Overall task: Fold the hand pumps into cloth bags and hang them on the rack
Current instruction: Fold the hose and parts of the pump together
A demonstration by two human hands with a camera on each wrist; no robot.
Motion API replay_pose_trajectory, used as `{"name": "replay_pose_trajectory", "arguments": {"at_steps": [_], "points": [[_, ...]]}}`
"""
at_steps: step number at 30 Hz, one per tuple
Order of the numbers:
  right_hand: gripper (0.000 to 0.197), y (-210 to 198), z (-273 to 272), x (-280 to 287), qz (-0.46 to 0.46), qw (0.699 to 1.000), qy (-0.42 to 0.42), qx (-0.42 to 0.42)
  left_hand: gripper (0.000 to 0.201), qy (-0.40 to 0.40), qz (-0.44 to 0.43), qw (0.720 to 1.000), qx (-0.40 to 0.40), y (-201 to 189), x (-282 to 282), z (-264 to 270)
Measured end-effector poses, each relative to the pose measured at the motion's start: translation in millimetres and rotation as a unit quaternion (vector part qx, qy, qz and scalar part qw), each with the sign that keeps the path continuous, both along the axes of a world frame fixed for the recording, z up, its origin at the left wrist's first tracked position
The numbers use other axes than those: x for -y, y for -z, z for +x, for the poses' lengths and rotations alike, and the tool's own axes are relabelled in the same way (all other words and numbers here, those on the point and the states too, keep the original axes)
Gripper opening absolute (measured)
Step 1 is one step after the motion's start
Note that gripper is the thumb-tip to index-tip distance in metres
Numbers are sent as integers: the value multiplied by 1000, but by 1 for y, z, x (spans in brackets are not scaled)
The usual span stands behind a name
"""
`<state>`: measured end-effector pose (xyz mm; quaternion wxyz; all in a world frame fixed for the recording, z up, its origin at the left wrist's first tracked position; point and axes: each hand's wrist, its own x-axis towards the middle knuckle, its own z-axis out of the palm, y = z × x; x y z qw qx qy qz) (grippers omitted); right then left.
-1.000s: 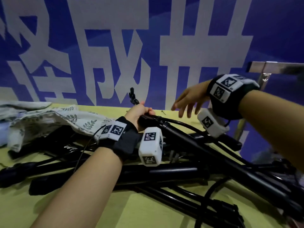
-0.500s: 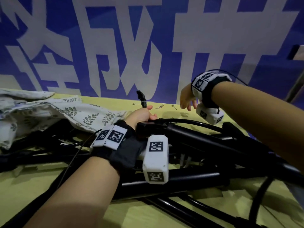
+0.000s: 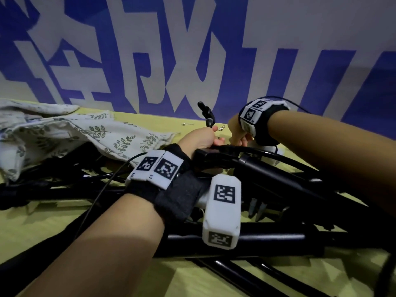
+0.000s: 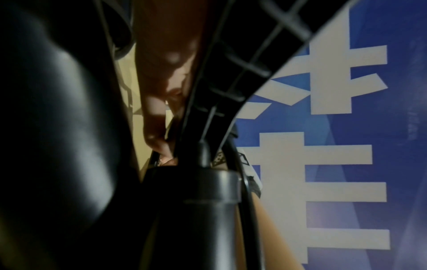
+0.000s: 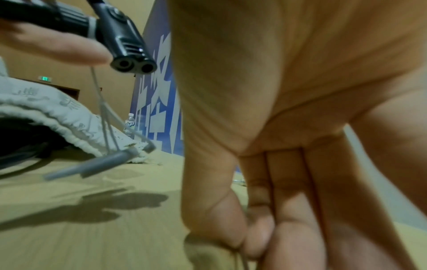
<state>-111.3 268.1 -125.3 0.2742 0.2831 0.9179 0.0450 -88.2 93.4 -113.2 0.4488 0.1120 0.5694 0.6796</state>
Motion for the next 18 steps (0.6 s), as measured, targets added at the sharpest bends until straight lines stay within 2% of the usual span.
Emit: {"name": "replay_pose_trajectory", "arguments": {"at_steps": [3, 5, 9, 11, 12, 15, 18], "points": [[29, -2, 7, 5, 15, 1000, -11, 4, 56, -11, 20, 999, 30, -1, -2, 2], [32, -16, 15, 11, 5, 1000, -4, -16, 55, -19, 33, 997, 61, -3, -2, 3], [32, -72, 43, 29, -27, 990, 7, -135, 45, -1, 30, 998, 49, -4, 0, 5], [32, -99, 59, 40, -51, 976, 23, -213, 31, 4, 41, 997, 71, -6, 2, 6], [31, -110, 68, 48, -65, 965, 30, -253, 31, 0, 48, 996, 78, -7, 2, 7], [34, -129, 97, 74, -129, 925, 68, -351, 36, -23, 54, 996, 60, -17, 3, 15], [33, -126, 120, 97, -175, 885, 116, -416, 40, -43, 56, 997, 21, -27, 8, 27]]}}
